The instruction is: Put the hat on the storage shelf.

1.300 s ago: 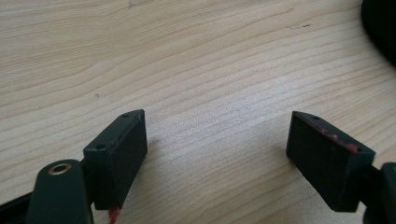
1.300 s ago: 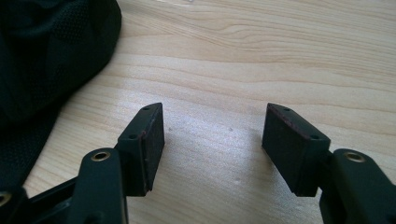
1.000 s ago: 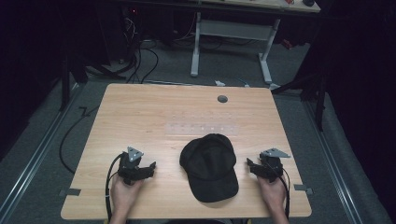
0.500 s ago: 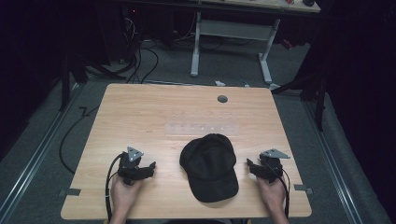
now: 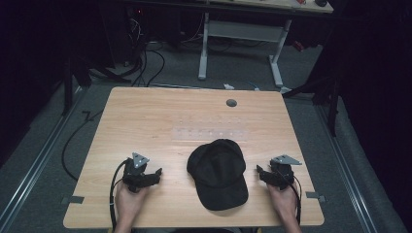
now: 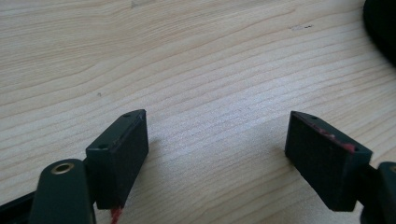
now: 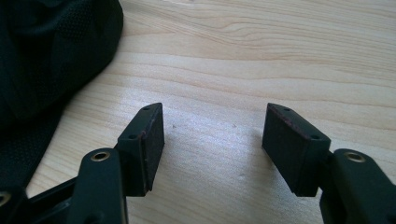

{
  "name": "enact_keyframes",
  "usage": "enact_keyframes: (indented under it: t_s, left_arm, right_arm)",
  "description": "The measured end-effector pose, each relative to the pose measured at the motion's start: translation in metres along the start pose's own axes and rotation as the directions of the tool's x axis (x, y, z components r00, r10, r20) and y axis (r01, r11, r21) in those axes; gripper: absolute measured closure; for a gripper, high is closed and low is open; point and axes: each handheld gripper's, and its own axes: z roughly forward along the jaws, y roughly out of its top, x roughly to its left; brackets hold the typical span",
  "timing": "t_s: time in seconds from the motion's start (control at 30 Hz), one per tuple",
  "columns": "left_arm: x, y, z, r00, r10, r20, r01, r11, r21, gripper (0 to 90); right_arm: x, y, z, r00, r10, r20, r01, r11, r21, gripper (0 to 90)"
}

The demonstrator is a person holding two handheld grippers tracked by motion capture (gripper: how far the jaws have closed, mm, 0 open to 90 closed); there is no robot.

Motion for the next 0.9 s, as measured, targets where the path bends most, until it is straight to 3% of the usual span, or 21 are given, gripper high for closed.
enact_keyframes:
  t_s: [0.4,0.67,0.9]
  left_arm:
    - [0.0,0.0,0.0,1.0,0.001,0.0,-0.001,1.0,0.001,21.8]
    - [0.0,0.0,0.0,1.0,-0.001,0.0,0.001,1.0,0.0,21.8]
    - [0.0,0.0,0.0,1.0,0.001,-0.001,-0.001,1.0,0.001,21.8]
  right_arm:
    - [-0.001,-0.002,-0.003,0.9999,0.017,-0.003,-0.017,1.0,-0.009,47.0]
    - [0.002,-0.002,-0.014,0.9975,0.031,-0.063,-0.034,0.998,-0.045,48.8]
    - [0.009,0.001,-0.029,0.9927,0.004,-0.12,-0.011,0.998,-0.058,50.1]
